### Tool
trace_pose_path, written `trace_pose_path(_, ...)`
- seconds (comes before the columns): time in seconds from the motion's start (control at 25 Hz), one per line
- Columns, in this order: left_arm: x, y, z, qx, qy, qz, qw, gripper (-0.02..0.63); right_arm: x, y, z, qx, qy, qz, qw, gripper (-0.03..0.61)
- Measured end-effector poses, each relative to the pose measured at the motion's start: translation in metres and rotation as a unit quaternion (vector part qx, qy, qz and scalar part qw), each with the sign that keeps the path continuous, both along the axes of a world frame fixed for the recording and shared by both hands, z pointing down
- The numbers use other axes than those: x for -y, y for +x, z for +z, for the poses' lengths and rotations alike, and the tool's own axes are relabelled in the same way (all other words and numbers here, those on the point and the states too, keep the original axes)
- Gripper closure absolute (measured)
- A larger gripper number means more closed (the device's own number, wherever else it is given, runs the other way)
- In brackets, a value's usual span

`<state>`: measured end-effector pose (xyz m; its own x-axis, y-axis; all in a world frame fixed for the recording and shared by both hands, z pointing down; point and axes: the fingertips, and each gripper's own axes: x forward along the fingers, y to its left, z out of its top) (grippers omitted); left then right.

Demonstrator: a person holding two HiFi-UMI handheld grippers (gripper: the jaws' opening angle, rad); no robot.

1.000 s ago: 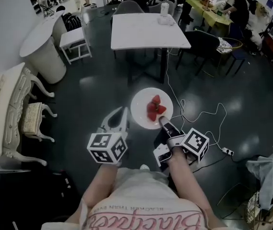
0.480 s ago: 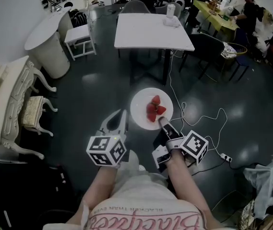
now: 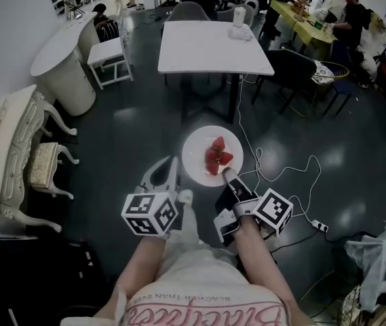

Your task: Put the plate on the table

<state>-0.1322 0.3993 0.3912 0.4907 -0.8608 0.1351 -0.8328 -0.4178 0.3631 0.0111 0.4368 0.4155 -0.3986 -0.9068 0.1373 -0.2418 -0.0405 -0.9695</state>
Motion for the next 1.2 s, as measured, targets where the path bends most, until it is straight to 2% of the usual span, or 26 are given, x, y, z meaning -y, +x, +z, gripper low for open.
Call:
trace_pose_path(0.64,0.169,0.009,-0.006,-0.004,0.006,0.021,0.9998,0.609,0.165,0.004,0.002,0.012,0.000,0.018,1.000,0.566)
trace_pose_path(1.2,0.325,-0.004,-0.014,-0.004,0.004,0.045,0.9990,0.609,0.317,-0.012,-0.001,0.017,-0.006,0.040,0.999,0.566)
